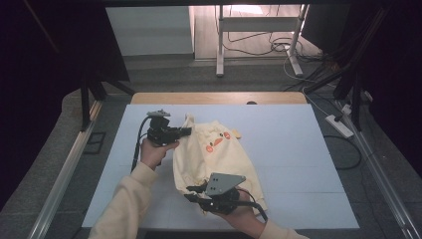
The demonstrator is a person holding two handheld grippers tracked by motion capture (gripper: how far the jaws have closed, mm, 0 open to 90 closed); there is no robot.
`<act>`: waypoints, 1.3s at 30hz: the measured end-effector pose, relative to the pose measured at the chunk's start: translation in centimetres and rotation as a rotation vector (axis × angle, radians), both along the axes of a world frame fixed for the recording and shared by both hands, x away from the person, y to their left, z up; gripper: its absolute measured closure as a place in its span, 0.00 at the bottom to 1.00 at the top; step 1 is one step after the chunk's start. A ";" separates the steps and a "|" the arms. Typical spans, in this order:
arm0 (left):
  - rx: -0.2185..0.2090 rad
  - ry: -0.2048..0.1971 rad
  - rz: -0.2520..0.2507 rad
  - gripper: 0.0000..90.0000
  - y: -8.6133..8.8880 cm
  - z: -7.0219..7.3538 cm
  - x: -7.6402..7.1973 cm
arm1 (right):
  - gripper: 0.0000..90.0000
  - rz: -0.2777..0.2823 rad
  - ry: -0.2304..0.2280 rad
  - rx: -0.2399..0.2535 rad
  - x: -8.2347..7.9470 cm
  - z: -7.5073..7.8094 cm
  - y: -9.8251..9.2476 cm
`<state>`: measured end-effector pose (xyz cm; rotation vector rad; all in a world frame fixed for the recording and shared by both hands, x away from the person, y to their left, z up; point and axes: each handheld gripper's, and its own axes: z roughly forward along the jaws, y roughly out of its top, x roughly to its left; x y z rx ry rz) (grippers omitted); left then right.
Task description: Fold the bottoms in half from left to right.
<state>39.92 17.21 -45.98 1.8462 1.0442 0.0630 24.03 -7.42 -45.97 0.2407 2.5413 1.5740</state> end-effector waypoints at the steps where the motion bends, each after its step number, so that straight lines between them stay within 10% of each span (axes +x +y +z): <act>1: 0.000 0.000 0.000 0.92 0.0 0.0 0.0 | 0.84 -0.001 0.003 0.003 0.0 -0.1 -0.1; 39: 0.004 -0.015 0.014 0.92 -0.7 -0.1 0.0 | 0.84 -0.051 0.019 0.005 0.2 -0.3 -2.3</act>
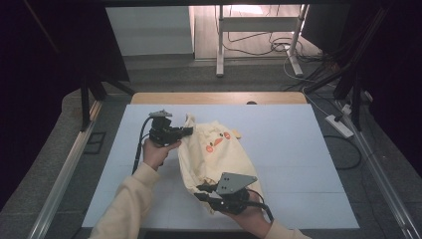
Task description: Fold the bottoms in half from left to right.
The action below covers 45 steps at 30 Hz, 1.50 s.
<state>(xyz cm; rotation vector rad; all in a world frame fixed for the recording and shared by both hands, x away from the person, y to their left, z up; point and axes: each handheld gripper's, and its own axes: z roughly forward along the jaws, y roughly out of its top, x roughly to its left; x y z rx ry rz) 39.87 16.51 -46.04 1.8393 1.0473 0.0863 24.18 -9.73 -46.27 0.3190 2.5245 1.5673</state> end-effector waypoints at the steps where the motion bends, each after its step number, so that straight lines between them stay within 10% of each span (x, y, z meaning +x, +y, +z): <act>1: -0.001 -0.001 -0.001 0.92 0.0 0.0 0.0 | 0.84 0.000 -0.001 -0.001 0.0 0.0 -0.1; 45: -0.010 -0.018 -0.011 0.91 -3.1 -0.2 0.6 | 0.85 -0.156 0.025 0.008 0.2 0.0 -5.9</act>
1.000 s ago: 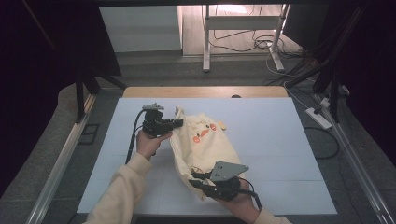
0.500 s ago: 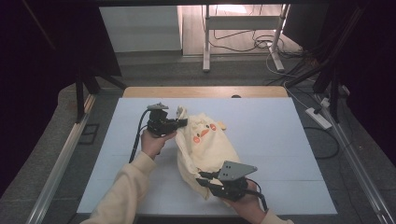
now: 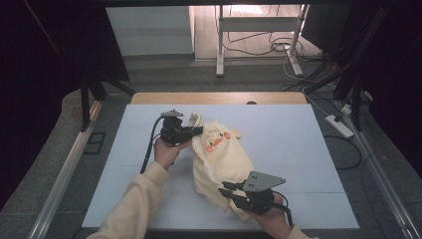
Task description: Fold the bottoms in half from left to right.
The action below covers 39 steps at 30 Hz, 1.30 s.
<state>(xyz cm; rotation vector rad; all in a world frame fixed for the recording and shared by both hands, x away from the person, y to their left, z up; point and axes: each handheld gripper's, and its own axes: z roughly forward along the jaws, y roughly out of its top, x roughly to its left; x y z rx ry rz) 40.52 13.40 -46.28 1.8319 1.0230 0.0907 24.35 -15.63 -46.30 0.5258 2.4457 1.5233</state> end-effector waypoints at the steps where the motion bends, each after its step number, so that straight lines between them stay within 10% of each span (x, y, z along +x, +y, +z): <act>1: 0.001 0.001 -0.001 0.91 -0.1 0.0 0.0 | 0.85 -0.005 0.001 -0.003 0.0 0.0 -0.2; 39: 0.027 0.016 -0.016 0.91 -3.1 -0.2 1.0 | 0.87 -0.139 0.016 -0.021 0.3 -0.1 -5.2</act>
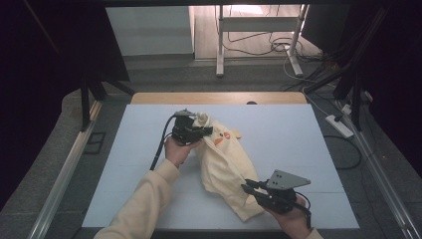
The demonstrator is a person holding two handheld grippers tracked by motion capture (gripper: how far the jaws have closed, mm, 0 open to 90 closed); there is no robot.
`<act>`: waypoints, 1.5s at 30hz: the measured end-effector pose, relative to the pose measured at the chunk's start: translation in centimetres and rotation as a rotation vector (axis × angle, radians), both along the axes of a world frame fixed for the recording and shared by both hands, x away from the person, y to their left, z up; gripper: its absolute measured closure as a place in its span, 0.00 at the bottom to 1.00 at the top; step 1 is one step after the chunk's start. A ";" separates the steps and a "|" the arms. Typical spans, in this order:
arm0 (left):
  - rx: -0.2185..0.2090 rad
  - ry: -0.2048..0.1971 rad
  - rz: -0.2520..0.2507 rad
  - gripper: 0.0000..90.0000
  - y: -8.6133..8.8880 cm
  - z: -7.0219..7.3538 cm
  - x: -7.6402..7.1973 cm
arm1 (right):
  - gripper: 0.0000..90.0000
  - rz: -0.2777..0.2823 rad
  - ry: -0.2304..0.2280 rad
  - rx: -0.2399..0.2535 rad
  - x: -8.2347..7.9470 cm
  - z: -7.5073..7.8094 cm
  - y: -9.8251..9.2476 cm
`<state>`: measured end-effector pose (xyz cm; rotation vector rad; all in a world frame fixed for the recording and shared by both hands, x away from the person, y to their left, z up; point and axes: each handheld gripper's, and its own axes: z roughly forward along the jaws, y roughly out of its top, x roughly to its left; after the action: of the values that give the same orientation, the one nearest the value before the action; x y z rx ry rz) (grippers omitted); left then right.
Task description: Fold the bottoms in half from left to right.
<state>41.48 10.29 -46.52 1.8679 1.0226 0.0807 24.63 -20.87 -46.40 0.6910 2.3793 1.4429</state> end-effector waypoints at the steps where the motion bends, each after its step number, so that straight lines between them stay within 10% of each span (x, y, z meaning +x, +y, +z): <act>1: 0.001 -0.001 0.000 0.91 -0.1 0.0 0.0 | 0.87 -0.003 0.001 0.000 0.0 0.0 -0.1; 45: 0.057 0.041 -0.013 0.90 -4.6 -2.8 1.8 | 0.87 -0.102 0.150 -0.084 0.9 -2.0 -3.3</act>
<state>43.26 5.68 -49.35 1.9345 1.0456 0.0639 25.53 -24.12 -48.42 0.9135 2.4600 1.2833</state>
